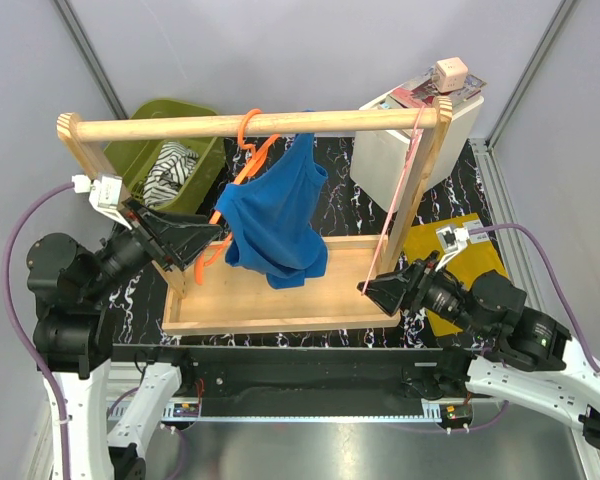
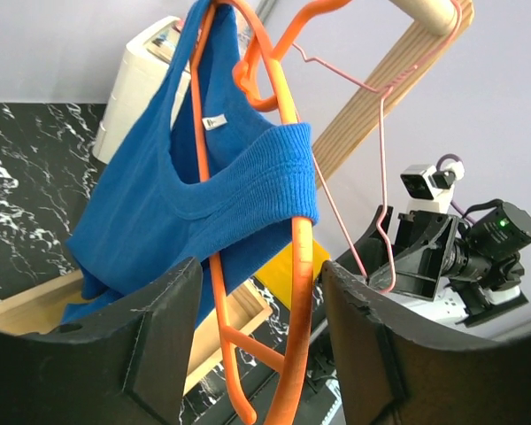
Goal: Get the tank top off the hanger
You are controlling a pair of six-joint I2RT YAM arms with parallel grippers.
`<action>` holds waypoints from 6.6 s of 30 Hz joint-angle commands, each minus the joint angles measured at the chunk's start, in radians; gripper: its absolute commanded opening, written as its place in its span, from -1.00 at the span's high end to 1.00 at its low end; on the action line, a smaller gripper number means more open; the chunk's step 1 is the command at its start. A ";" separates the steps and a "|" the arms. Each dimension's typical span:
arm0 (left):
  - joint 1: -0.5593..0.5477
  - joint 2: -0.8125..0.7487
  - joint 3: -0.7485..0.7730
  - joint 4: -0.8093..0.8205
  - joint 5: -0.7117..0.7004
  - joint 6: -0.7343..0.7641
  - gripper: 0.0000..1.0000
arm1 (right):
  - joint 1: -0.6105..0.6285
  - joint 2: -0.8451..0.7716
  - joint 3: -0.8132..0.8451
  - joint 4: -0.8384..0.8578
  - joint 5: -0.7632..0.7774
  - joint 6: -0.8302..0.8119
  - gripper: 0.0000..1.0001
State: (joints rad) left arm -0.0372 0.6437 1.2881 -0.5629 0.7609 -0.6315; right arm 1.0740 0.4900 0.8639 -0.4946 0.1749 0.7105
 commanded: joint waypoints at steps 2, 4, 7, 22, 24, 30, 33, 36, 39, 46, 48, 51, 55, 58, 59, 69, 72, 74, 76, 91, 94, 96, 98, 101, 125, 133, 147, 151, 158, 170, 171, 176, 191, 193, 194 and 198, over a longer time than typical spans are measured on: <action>-0.059 0.016 -0.026 0.116 0.049 -0.060 -0.20 | -0.002 -0.039 -0.002 0.001 0.015 -0.016 -0.59; -0.085 0.004 -0.071 0.219 0.077 -0.095 -0.22 | -0.002 -0.044 -0.005 0.001 0.017 -0.011 -0.59; -0.110 0.007 -0.093 0.228 0.043 -0.094 -0.06 | 0.000 -0.048 -0.006 -0.002 0.015 -0.005 -0.59; -0.346 0.043 -0.035 0.274 -0.141 -0.083 1.00 | 0.000 -0.266 -0.071 -0.007 0.115 0.012 -1.00; -0.381 0.057 -0.018 0.300 -0.138 -0.096 1.00 | 0.000 -0.289 -0.081 -0.005 0.132 0.017 -0.99; -0.440 0.056 0.027 0.342 -0.121 -0.102 1.00 | -0.002 -0.349 -0.126 -0.025 0.140 0.050 -1.00; -0.440 0.033 0.045 0.348 -0.115 -0.093 1.00 | 0.000 -0.372 -0.150 -0.045 0.144 0.069 -1.00; -0.440 0.030 0.066 0.356 -0.089 -0.091 1.00 | -0.002 -0.407 -0.173 -0.065 0.152 0.099 -0.99; -0.441 0.025 0.066 0.374 -0.057 -0.100 1.00 | -0.002 -0.430 -0.209 -0.076 0.158 0.133 -1.00; -0.441 -0.045 -0.030 0.383 0.069 -0.096 1.00 | 0.000 -0.459 -0.307 -0.085 0.149 0.190 -0.99; -0.440 -0.073 -0.105 0.382 0.083 -0.097 1.00 | -0.002 -0.473 -0.351 -0.084 0.155 0.214 -0.99; -0.440 -0.130 -0.192 0.382 0.101 -0.097 1.00 | -0.002 -0.467 -0.413 -0.058 0.166 0.219 -0.84; -0.441 -0.209 -0.266 0.338 0.072 -0.071 1.00 | 0.000 -0.446 -0.502 0.086 0.152 0.208 -0.68; -0.441 -0.271 -0.282 0.189 -0.090 -0.002 1.00 | -0.002 -0.424 -0.578 0.246 0.144 0.214 -0.61; -0.441 -0.274 -0.294 0.152 -0.131 0.016 1.00 | -0.002 -0.403 -0.629 0.305 0.138 0.221 -0.59; -0.441 -0.302 -0.601 0.171 -0.224 -0.011 1.00 | -0.002 0.025 -0.818 1.263 0.043 0.090 -0.46; -0.441 -0.288 -0.674 0.262 -0.195 -0.051 1.00 | 0.000 0.149 -0.752 1.320 0.012 0.047 -0.48; -0.440 -0.283 -0.714 0.306 -0.186 -0.082 1.00 | -0.002 0.235 -0.726 1.376 -0.015 0.040 -0.50; -0.440 -0.285 -0.733 0.353 -0.179 -0.099 1.00 | -0.003 0.313 -0.717 1.476 -0.026 0.043 -0.50; -0.480 -0.319 -0.903 0.512 -0.153 -0.221 1.00 | 0.001 0.406 -0.631 1.498 0.142 0.128 -0.19; -0.486 -0.331 -0.932 0.541 -0.140 -0.261 1.00 | -0.003 0.407 -0.600 1.414 0.202 0.193 -0.22; -0.492 -0.323 -0.946 0.560 -0.117 -0.278 1.00 | -0.002 0.418 -0.573 1.390 0.232 0.205 -0.29; -0.497 -0.319 -0.954 0.561 -0.109 -0.277 1.00 | 0.000 0.449 -0.550 1.386 0.239 0.208 -0.36; -0.503 -0.332 -0.958 0.560 -0.110 -0.283 1.00 | -0.002 0.505 -0.520 1.377 0.284 0.263 -0.38; -0.517 -0.363 -0.917 0.514 -0.066 -0.269 1.00 | -0.002 0.838 -0.353 1.436 0.331 0.515 -0.24; -0.518 -0.335 -0.874 0.497 -0.045 -0.229 1.00 | -0.002 0.851 -0.352 1.404 0.393 0.610 0.07; -0.520 -0.312 -0.771 0.268 -0.095 -0.105 0.38 | -0.003 0.955 -0.281 1.505 0.344 0.606 1.00; -0.521 -0.322 -0.650 0.062 -0.219 0.016 -0.06 | -0.002 0.953 -0.278 1.522 0.302 0.566 1.00; -0.520 -0.375 -0.547 -0.023 -0.353 -0.006 -0.42 | -0.002 0.950 -0.289 1.578 0.239 0.483 1.00; -0.530 -0.087 -0.466 0.103 -0.324 -0.033 -0.02 | -0.003 0.915 -0.310 1.587 0.190 0.475 1.00; -0.530 -0.087 -0.466 0.097 -0.342 -0.024 -0.03 | -0.002 0.911 -0.310 1.584 0.190 0.474 1.00; -0.543 -0.061 -0.484 0.097 -0.337 -0.023 0.03 | -0.003 0.891 -0.301 1.568 0.176 0.465 1.00; -0.561 -0.075 -0.493 0.069 -0.459 0.012 -0.01 | -0.002 0.900 -0.310 1.581 0.167 0.481 1.00; -0.563 -0.081 -0.504 0.072 -0.462 0.010 0.07 | -0.003 0.900 -0.312 1.585 0.167 0.483 1.00; -0.563 -0.075 -0.507 0.072 -0.453 0.013 0.23 | -0.003 0.901 -0.312 1.585 0.167 0.483 1.00; -0.564 -0.035 -0.518 0.084 -0.420 0.009 0.52 | -0.002 0.906 -0.304 1.588 0.170 0.484 1.00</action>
State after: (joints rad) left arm -0.5949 0.5816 0.7815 -0.5224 0.3286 -0.6357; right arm 1.0729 1.4136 0.5381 1.0248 0.3737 1.2129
